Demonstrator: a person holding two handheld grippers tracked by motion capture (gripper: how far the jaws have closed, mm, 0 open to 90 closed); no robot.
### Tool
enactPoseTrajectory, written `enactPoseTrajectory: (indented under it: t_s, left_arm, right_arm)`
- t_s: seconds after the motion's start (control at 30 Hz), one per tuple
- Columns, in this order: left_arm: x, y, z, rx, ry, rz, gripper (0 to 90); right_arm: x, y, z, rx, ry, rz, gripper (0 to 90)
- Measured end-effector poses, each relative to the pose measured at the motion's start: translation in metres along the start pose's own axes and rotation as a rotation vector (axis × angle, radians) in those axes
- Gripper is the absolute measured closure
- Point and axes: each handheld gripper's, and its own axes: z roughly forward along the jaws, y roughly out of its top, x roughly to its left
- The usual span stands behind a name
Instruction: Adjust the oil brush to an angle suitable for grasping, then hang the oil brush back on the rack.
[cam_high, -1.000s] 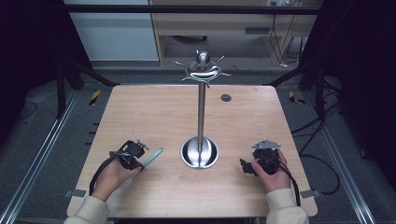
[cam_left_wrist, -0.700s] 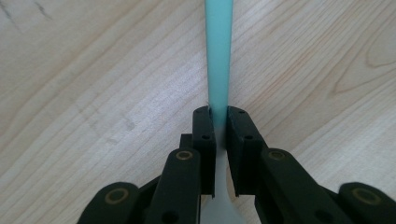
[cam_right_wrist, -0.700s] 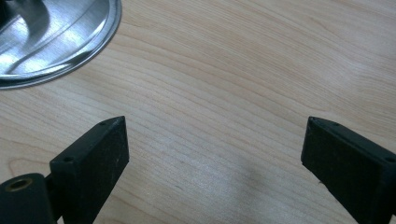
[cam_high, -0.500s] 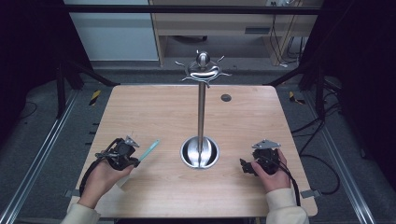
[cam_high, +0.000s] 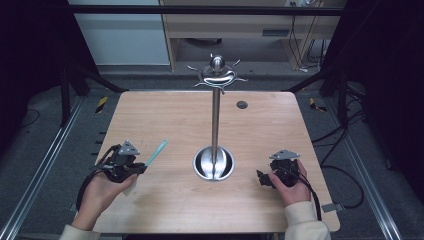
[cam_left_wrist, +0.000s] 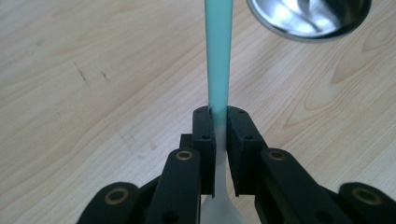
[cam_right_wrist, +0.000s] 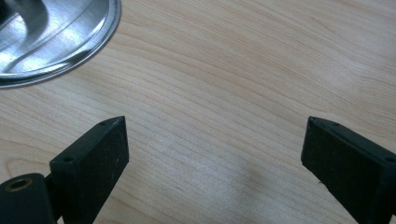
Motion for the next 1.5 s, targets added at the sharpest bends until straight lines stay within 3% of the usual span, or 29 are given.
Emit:
enactPoseTrajectory:
  t_s: [0.27,0.47,0.73,1.17,1.5]
  left_arm:
    - [-0.006,0.007,-0.021,-0.086,0.011,0.012,82.1]
    - [-0.009,0.010,-0.028,-0.123,0.018,0.020,82.1]
    - [-0.018,0.021,-0.048,-0.204,0.019,0.055,82.1]
    - [-0.026,0.032,-0.057,-0.248,0.005,0.078,82.2]
    - [-0.034,0.045,-0.072,-0.349,-0.012,0.073,82.2]
  right_arm:
    - [0.001,-0.001,-0.001,0.002,-0.004,0.006,8.2]
    - [0.001,0.000,-0.001,0.003,-0.001,0.005,8.2]
    - [0.001,-0.001,-0.001,0.003,-0.003,0.008,8.2]
    - [0.000,-0.001,-0.001,0.001,-0.003,0.007,8.2]
    - [0.000,-0.001,-0.002,0.002,-0.004,0.008,8.2]
